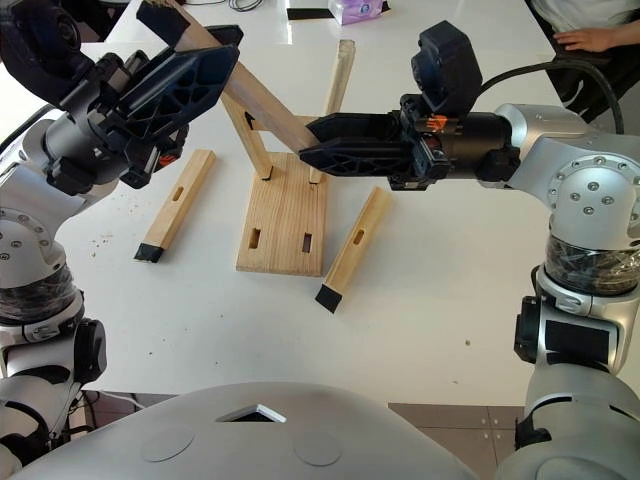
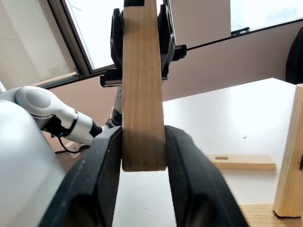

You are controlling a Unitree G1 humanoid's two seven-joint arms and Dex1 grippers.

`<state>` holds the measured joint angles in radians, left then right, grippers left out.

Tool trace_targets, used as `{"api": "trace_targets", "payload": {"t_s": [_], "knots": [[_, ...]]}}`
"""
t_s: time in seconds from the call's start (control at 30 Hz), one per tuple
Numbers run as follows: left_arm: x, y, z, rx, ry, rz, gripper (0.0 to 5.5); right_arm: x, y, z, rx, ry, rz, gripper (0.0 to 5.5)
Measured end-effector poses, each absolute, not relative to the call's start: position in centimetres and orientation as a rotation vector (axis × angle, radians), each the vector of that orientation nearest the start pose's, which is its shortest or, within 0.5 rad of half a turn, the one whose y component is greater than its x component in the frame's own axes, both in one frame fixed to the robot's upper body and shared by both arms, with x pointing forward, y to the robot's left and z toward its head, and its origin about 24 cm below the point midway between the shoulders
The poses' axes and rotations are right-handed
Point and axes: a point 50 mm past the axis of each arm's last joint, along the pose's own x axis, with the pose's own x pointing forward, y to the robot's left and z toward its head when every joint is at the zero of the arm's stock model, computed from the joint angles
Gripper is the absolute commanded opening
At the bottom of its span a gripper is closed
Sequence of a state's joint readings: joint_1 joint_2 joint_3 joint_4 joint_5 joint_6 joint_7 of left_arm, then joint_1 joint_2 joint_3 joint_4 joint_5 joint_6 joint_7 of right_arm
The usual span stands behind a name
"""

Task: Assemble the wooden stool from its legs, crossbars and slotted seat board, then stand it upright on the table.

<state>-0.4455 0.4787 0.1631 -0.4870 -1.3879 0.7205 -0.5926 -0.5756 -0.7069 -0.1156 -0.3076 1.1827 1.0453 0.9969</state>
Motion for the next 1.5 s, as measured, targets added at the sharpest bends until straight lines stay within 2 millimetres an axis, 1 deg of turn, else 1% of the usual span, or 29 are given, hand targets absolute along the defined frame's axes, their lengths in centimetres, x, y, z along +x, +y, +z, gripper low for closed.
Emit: {"api": "trace_targets", "payload": {"t_s": [0.1, 0.17, 0.27, 0.4, 0.43, 0.47, 0.5, 0.57, 0.63, 0.77, 0.83, 0.93, 1.0, 1.13, 1.3, 1.5], "knots": [[23.0, 13.7, 24.2, -0.467, -0.298, -1.356, 1.31, 24.5, -15.7, 22.5, 0.242, 0.154, 1.533, 2.25], [23.3, 14.2, 23.6, -0.455, -0.282, -1.320, 1.31, 24.8, -16.0, 22.1, 0.240, 0.142, 1.497, 2.59], [23.5, 14.8, 22.7, -0.383, -0.262, -1.280, 1.31, 26.0, -17.1, 21.7, 0.208, 0.111, 1.382, 3.08], [23.6, 16.5, 21.1, -0.215, -0.197, -1.208, 1.31, 28.0, -19.1, 21.1, 0.177, 0.063, 1.184, 3.10], [23.6, 17.4, 20.6, -0.158, -0.171, -1.179, 1.31, 28.4, -19.8, 21.0, 0.170, 0.041, 1.122, 3.10], [23.7, 18.4, 20.2, -0.099, -0.146, -1.139, 1.31, 28.6, -20.1, 20.8, 0.160, 0.024, 1.079, 3.10], [23.8, 19.1, 20.0, -0.064, -0.135, -1.120, 1.31, 28.7, -20.2, 20.6, 0.157, 0.017, 1.053, 3.10], [24.2, 21.6, 18.8, 0.054, -0.064, -1.063, 1.31, 28.7, -20.9, 19.5, 0.160, -0.002, 0.941, 3.10], [24.5, 23.9, 17.5, 0.126, 0.018, -1.006, 1.31, 28.8, -21.3, 18.5, 0.169, -0.031, 0.823, 3.10], [25.1, 27.4, 15.8, 0.182, 0.099, -0.926, 1.31, 29.2, -21.1, 17.6, 0.166, -0.080, 0.653, 3.10], [25.7, 28.6, 15.2, 0.205, 0.120, -0.889, 1.31, 29.3, -20.9, 16.7, 0.147, -0.070, 0.591, 3.10], [26.9, 29.4, 15.1, 0.234, 0.107, -0.854, 1.31, 29.8, -20.1, 15.6, 0.120, -0.051, 0.535, 3.10], [27.7, 29.3, 15.2, 0.241, 0.078, -0.852, 1.31, 30.2, -19.8, 14.9, 0.090, -0.036, 0.507, 3.10], [28.7, 29.2, 13.9, 0.261, 0.110, -0.868, 1.31, 30.8, -19.4, 14.2, 0.069, -0.027, 0.478, 3.10], [28.7, 29.1, 11.9, 0.327, 0.184, -0.909, 1.31, 31.2, -19.5, 14.0, 0.064, -0.023, 0.470, 3.10], [28.8, 29.6, 11.7, 0.352, 0.174, -0.902, 1.31, 31.5, -19.5, 14.0, 0.065, -0.026, 0.475, 3.10]]}}
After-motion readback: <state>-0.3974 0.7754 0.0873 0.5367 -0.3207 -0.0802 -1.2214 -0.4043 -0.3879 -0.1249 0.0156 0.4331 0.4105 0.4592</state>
